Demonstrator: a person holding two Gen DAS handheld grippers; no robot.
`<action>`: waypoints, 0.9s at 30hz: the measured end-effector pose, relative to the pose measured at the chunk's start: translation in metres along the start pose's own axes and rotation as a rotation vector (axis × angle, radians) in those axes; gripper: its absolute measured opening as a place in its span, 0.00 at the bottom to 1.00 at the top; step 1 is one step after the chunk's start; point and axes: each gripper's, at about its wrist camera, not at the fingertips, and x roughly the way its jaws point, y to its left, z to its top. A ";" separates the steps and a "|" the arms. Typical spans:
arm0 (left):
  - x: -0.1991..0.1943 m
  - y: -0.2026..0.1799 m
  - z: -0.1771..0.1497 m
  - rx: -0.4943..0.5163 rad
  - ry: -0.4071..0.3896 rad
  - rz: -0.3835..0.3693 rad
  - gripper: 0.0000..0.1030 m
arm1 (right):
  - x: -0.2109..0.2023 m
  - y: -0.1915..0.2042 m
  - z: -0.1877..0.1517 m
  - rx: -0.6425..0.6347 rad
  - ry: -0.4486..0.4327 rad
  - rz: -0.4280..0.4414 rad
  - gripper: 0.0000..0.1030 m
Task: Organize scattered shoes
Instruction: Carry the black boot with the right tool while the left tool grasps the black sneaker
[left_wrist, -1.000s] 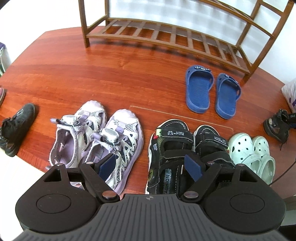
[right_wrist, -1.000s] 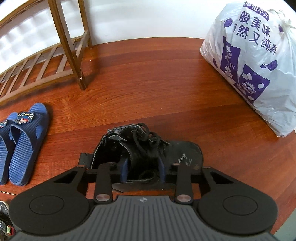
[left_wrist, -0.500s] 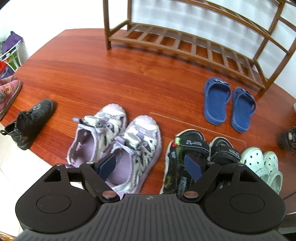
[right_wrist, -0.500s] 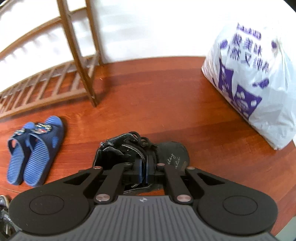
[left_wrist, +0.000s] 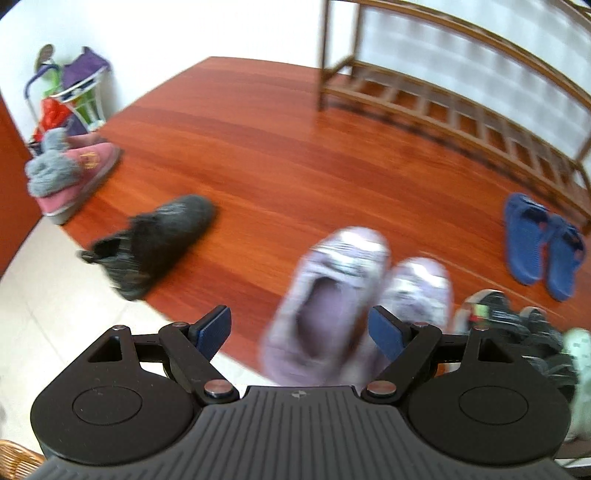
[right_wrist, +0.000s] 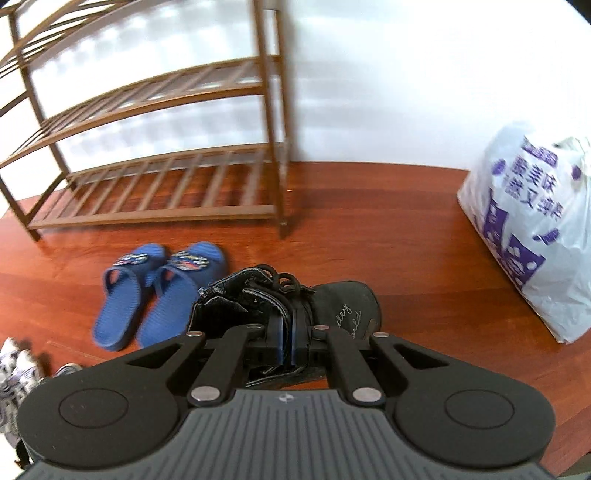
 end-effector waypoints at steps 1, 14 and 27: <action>0.002 0.012 0.003 -0.001 0.000 0.015 0.81 | -0.003 0.009 -0.002 -0.005 0.003 0.007 0.05; 0.044 0.117 0.043 0.110 0.016 0.050 0.80 | -0.030 0.122 -0.029 -0.021 0.044 0.054 0.05; 0.102 0.132 0.051 0.203 0.122 -0.128 0.55 | -0.051 0.186 -0.045 -0.019 0.040 0.026 0.05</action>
